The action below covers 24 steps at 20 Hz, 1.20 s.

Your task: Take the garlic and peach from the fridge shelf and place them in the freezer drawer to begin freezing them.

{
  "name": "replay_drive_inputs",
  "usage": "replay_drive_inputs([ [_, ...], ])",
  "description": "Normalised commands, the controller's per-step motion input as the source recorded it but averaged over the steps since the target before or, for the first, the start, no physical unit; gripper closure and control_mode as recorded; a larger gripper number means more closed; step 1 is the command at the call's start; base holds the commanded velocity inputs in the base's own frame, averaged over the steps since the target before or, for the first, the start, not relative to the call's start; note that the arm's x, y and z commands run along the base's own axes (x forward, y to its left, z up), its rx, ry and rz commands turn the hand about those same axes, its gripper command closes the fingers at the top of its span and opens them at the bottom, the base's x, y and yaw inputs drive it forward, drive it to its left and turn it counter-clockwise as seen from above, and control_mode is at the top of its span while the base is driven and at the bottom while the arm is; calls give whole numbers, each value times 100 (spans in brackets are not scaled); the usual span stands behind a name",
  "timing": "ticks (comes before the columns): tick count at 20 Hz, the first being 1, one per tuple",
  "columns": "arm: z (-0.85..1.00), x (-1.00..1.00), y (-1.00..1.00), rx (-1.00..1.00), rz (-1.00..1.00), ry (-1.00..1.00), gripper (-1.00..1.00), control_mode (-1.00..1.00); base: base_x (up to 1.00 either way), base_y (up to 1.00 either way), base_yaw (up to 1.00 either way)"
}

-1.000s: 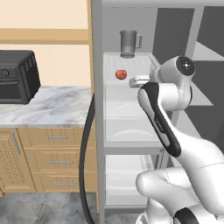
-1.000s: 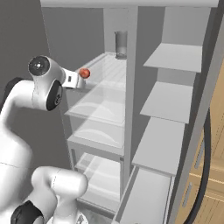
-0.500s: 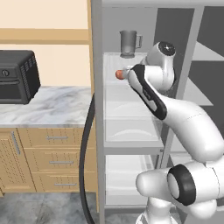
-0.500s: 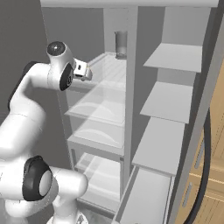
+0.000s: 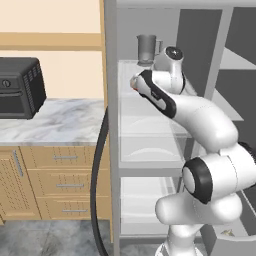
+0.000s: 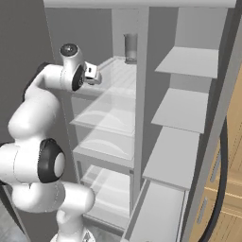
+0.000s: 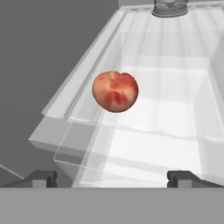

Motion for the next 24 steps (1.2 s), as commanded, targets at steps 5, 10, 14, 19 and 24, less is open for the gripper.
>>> replay_drive_inputs([
  [5, -27, 57, 1, 0, 0, 0, -100, -100, 0, 0, 0],
  [10, -21, 54, 0, 0, 0, 1, -100, -100, 0, 0, 0],
  [14, -20, 49, 0, 0, 0, 1, -100, -100, 0, 0, 0],
  [19, -14, 43, 0, 0, 0, 0, -100, -100, 0, 0, 0],
  [24, -10, 37, 0, 0, 0, 0, -100, -100, 0, 0, 0],
])
